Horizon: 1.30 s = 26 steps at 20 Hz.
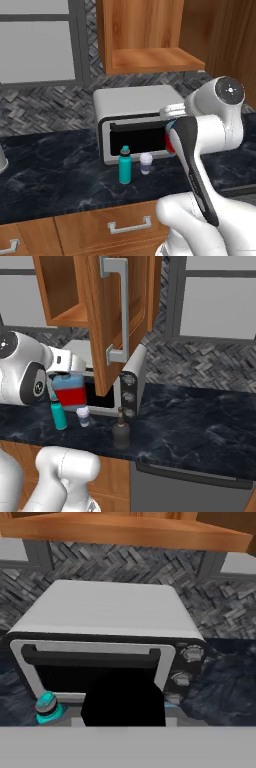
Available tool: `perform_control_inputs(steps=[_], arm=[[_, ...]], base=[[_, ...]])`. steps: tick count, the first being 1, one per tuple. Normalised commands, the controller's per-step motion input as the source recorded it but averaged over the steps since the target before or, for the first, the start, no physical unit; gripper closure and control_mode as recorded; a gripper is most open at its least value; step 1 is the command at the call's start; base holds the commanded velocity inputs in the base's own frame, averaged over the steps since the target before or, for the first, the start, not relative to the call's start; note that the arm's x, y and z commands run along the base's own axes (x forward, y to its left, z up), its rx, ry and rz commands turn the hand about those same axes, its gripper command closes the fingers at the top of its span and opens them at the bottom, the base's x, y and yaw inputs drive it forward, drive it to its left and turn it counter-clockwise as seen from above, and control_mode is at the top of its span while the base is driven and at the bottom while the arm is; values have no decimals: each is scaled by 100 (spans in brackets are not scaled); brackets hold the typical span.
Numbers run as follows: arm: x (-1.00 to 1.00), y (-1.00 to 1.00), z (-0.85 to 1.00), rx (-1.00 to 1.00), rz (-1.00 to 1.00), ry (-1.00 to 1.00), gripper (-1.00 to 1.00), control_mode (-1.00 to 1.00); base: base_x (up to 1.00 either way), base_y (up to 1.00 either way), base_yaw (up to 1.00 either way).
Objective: Sort all alcoholic drinks to one cabinet, and non-alcoholic drinks to the other.
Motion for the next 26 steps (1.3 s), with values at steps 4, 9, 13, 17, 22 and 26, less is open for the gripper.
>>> perform_control_inputs(steps=[4,9,13,17,22,26], arm=[[-10,4,43,0,-3,-17,100,-100],[-5,0,77,2,-6,-13,100,-100],[0,0,96,0,-9,-7,100,-100],[0,0,78,3,-9,-7,100,-100],[6,3,42,5,-7,-10,100,-100],[32,8,30,0,-4,-13,100,-100]], base=[[0,0,0],[0,0,0],[0,0,0],[0,0,0],[0,0,0],[0,0,0]])
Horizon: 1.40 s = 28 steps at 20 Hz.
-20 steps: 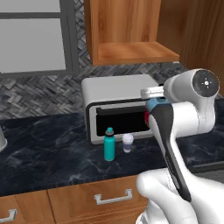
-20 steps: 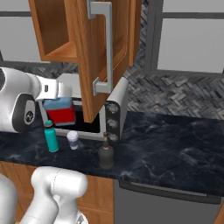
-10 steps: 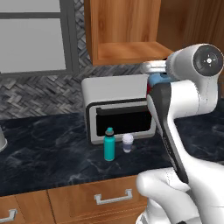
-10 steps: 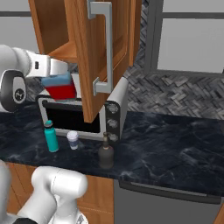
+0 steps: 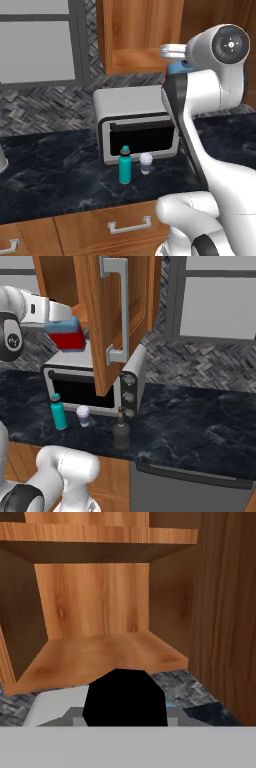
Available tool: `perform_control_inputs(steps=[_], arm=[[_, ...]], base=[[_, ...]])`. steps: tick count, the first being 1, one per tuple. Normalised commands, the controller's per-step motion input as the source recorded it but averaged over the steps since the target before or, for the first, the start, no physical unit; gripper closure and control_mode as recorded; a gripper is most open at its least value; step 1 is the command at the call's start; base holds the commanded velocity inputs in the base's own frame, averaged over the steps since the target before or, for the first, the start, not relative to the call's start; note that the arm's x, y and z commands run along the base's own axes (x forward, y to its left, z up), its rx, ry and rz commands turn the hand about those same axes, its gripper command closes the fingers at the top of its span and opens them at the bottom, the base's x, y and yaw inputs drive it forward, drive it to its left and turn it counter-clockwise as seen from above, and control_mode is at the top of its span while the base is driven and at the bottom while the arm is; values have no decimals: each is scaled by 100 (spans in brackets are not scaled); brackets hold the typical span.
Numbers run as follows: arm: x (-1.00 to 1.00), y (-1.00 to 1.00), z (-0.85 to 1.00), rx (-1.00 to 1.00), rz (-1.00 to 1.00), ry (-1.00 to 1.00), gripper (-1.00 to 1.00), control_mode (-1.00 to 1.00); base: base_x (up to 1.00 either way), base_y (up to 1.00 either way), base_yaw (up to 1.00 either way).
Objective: Sort all alcoholic drinks to one cabinet, and non-alcoholic drinks to the other.
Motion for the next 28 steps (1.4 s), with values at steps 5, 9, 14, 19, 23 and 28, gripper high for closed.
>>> perform_control_inputs(steps=[5,9,14,19,23,28], arm=[[11,8,50,0,-2,-12,100,-100],[39,15,4,0,0,-3,100,-100],[53,10,4,0,0,-1,100,-100],[66,2,8,0,0,-1,100,-100],[82,0,0,0,0,0,100,-100],[76,0,0,0,0,-1,100,-100]], base=[[0,0,0],[0,0,0],[0,0,0],[0,0,0],[0,0,0],[0,0,0]])
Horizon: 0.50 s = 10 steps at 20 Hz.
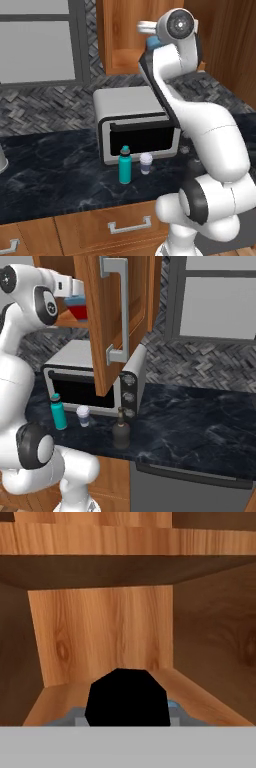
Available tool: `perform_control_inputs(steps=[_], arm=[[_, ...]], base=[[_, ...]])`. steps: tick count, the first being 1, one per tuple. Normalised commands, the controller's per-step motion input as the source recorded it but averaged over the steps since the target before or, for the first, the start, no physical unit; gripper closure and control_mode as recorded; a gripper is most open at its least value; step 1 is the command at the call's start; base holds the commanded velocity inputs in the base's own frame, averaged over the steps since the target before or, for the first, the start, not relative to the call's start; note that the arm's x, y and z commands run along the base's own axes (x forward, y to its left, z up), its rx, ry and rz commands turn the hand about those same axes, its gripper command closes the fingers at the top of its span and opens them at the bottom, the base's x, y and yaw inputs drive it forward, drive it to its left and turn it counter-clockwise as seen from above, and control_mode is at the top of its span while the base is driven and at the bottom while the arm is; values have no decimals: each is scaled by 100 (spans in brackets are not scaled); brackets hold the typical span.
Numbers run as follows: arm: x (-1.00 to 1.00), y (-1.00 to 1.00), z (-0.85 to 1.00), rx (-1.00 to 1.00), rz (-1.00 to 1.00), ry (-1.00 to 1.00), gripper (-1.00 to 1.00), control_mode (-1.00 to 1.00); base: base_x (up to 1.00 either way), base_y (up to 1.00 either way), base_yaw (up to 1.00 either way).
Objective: Sort all alcoholic drinks to one cabinet, and non-alcoholic drinks to the other.
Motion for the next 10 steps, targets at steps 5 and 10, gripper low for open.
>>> perform_control_inputs(steps=[5,10], arm=[[71,0,-2,0,0,0,100,-100],[54,0,-11,1,0,0,100,-100]], base=[[0,0,0],[0,0,0]])
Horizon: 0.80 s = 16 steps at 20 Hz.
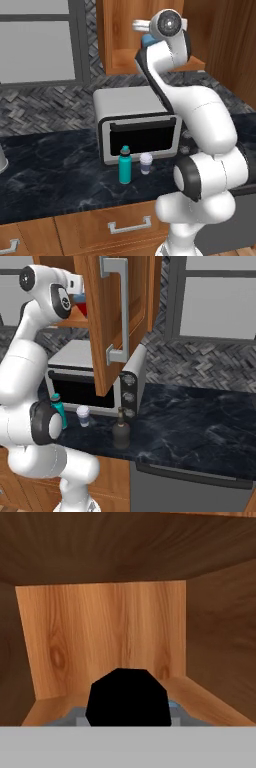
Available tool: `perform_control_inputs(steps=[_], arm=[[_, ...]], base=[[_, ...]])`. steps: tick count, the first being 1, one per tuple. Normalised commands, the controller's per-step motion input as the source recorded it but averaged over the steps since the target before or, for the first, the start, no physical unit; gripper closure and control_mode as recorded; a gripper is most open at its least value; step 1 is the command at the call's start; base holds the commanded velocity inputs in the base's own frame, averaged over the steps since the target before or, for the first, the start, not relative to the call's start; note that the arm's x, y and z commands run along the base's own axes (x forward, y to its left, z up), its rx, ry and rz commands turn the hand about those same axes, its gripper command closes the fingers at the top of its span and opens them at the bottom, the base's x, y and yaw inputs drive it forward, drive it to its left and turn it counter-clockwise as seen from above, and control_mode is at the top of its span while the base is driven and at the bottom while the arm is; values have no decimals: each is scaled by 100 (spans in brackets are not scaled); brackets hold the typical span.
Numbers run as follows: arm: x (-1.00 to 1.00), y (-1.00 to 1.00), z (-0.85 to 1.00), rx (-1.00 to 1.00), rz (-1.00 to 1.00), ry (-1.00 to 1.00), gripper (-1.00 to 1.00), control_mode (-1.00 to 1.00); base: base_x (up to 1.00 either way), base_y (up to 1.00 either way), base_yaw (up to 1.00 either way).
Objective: Sort all alcoholic drinks to one cabinet, and non-alcoholic drinks to the other.
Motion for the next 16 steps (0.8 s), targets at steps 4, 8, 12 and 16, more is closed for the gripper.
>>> perform_control_inputs(steps=[4,8,12,16], arm=[[32,0,-19,1,0,0,100,-100],[9,-5,-17,4,0,0,100,-100],[18,-10,-4,4,0,0,-100,-100],[35,-4,0,2,0,0,-100,-100]], base=[[0,0,0],[0,0,0],[0,0,0],[0,0,0]])
